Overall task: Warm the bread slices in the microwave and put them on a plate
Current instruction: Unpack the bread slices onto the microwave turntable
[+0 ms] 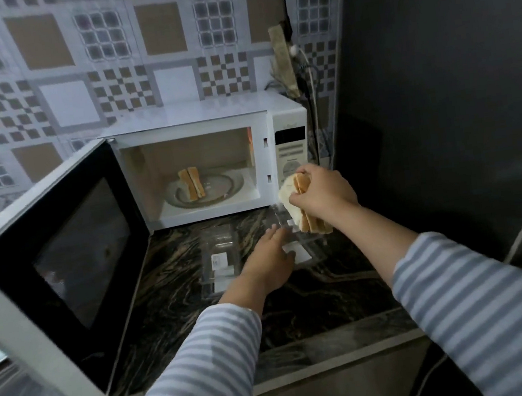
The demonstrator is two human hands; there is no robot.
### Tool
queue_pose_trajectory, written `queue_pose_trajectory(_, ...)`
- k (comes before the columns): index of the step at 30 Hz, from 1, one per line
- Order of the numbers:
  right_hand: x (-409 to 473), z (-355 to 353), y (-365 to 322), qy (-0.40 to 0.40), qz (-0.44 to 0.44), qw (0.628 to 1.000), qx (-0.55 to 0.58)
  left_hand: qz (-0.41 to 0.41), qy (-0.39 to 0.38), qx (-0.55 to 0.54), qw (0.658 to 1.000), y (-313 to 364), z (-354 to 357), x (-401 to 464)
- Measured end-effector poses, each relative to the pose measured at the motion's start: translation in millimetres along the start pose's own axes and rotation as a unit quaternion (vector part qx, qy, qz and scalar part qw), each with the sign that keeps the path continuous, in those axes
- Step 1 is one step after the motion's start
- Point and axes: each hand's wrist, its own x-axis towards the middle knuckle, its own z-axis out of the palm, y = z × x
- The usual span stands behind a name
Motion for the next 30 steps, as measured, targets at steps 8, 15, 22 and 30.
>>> queue_pose_trajectory(8, 45.4, 24.6, -61.0, -0.047, -0.009, 0.998, 0.033, -0.015, 0.150, 0.005, 0.989, -62.8, -79.0, -11.2)
queue_pose_trajectory(15, 106.5, 96.0, -79.1, -0.082, -0.028, 0.996, 0.034, -0.115, 0.102, 0.099, 0.983, -163.1, -76.1, -2.7)
queue_pose_trajectory(22, 177.9, 164.4, -84.8, -0.078, -0.017, 0.997, 0.005, -0.150, 0.055, 0.161, 0.974, -219.5, -48.6, 30.1)
queue_pose_trajectory(30, 236.3, 207.2, -93.9, -0.068, -0.018, 0.997, 0.023, -0.113, 0.131, 0.153, 0.973, -244.2, -32.2, 37.2)
